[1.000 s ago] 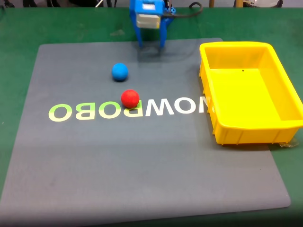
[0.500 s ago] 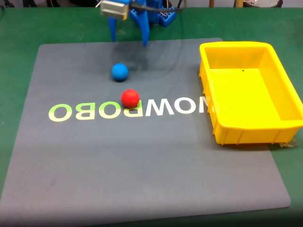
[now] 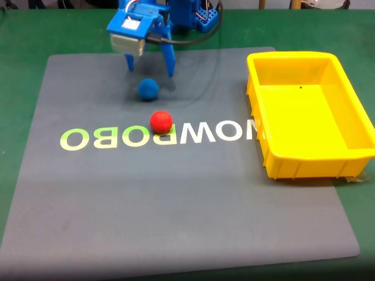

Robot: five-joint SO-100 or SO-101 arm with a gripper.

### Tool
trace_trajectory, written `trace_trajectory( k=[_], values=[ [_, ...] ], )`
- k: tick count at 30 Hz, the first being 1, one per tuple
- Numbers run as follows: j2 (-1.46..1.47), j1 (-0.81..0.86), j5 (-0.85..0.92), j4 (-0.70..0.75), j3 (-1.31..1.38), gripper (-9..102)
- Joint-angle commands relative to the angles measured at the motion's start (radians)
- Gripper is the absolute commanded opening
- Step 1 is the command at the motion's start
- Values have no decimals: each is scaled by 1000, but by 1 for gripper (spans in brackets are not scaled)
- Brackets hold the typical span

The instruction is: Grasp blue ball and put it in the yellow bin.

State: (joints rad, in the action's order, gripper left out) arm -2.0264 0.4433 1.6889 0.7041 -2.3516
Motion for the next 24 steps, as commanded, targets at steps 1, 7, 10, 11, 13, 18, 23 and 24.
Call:
trace_trajectory(
  k=[1, 7, 10, 11, 13, 18, 23, 24],
  values=[
    [46, 11, -5, -48, 84, 35],
    [153, -15, -25, -81, 143, 35],
    [201, -26, -32, -91, 175, 35],
    [215, -31, -32, -91, 184, 35],
    [241, -37, -34, -101, 201, 34],
    [302, -51, -34, -114, 233, 34],
    [348, -61, -35, -130, 258, 33],
    [354, -63, -37, -130, 264, 32]
  ],
)
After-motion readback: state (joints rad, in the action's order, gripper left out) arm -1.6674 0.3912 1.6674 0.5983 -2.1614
